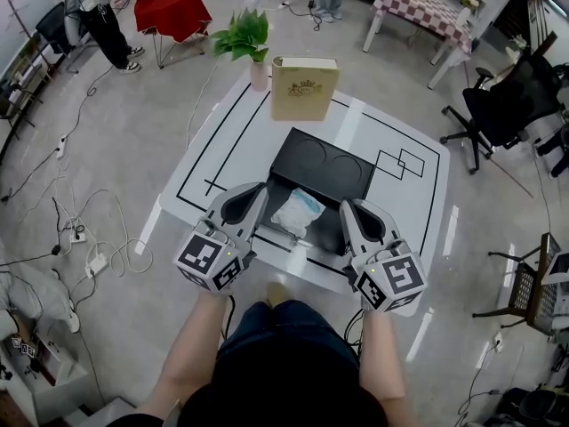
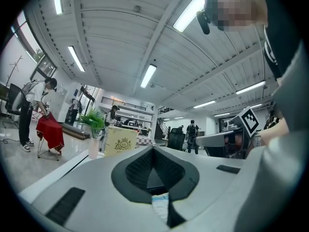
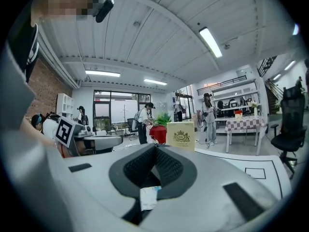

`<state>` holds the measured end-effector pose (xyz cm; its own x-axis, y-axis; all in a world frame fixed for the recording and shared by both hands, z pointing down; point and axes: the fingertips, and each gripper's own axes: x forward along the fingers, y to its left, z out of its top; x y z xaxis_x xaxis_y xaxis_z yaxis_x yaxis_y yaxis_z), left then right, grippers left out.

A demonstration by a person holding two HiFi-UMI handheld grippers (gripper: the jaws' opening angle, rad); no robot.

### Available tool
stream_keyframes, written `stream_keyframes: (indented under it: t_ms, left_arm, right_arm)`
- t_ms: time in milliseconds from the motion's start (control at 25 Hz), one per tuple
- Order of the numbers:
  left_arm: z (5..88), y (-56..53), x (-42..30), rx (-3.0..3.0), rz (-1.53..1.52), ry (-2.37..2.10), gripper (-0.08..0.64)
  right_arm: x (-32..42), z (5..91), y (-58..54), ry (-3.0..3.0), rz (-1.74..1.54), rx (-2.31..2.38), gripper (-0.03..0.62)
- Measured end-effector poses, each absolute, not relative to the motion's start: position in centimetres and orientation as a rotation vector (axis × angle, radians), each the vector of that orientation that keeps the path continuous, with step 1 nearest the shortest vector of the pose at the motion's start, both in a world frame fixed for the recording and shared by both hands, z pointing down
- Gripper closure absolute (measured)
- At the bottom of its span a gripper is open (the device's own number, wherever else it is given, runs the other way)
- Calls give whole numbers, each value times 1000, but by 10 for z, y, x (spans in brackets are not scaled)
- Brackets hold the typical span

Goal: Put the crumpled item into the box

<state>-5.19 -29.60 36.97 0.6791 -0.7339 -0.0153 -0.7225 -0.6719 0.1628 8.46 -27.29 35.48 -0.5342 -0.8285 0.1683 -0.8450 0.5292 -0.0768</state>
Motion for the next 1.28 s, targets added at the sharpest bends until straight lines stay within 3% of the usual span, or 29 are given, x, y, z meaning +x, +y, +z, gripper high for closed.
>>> stream_keyframes:
  t_ms: [1280]
  left_arm:
    - [375, -292, -50, 2735, -106, -1167, 560]
  right_arm:
    - [90, 352, -267, -2629, 202, 1485, 588]
